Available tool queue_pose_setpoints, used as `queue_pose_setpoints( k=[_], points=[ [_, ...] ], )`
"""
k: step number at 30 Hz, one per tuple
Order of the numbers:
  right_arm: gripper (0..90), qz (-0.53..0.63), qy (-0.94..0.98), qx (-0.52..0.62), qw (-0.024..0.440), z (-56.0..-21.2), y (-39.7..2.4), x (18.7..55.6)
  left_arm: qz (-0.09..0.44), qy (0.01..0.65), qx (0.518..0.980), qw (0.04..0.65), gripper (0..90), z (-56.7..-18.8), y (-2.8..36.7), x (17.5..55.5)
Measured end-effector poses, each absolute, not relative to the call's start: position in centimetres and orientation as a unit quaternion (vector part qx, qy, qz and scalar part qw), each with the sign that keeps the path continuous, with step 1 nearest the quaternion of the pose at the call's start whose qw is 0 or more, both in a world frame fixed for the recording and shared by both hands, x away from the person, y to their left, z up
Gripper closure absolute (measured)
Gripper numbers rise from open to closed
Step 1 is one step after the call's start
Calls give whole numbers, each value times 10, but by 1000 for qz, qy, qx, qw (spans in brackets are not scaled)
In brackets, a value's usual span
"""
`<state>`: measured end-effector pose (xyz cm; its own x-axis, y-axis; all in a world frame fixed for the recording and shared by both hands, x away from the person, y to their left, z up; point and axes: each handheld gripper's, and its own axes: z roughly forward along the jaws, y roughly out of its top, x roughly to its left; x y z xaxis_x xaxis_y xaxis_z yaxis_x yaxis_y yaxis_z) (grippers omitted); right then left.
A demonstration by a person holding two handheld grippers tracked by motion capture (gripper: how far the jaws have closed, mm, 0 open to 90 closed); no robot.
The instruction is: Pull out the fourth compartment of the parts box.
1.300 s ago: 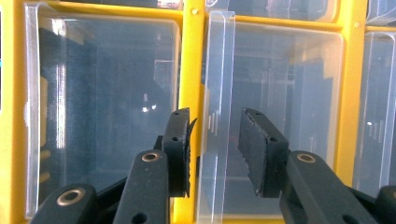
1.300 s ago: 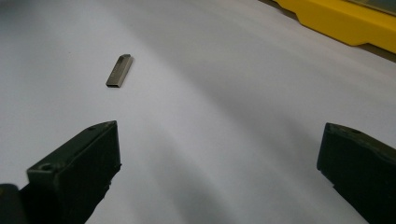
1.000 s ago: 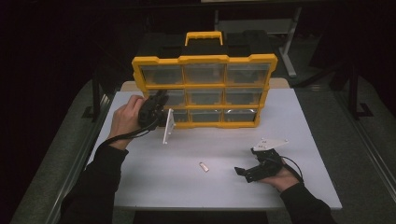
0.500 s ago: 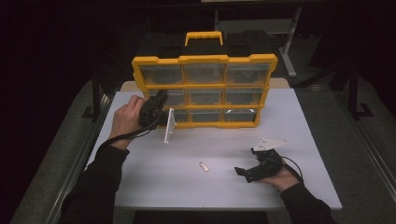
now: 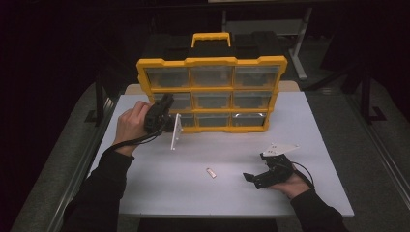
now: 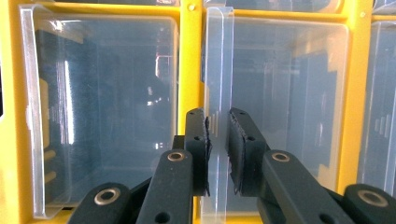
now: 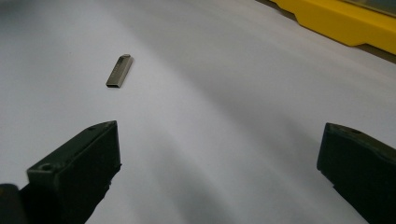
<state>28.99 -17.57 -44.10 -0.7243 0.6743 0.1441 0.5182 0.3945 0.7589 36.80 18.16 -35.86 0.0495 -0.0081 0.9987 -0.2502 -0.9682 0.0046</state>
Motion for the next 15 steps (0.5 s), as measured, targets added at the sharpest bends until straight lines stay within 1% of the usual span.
queue_pose_setpoints(
  k=[15],
  points=[
    [0, 418, 830, 357, 95, -440, -176, 290, 683, -95, 720, 82, 791, -357, 182, 358]
  ],
)
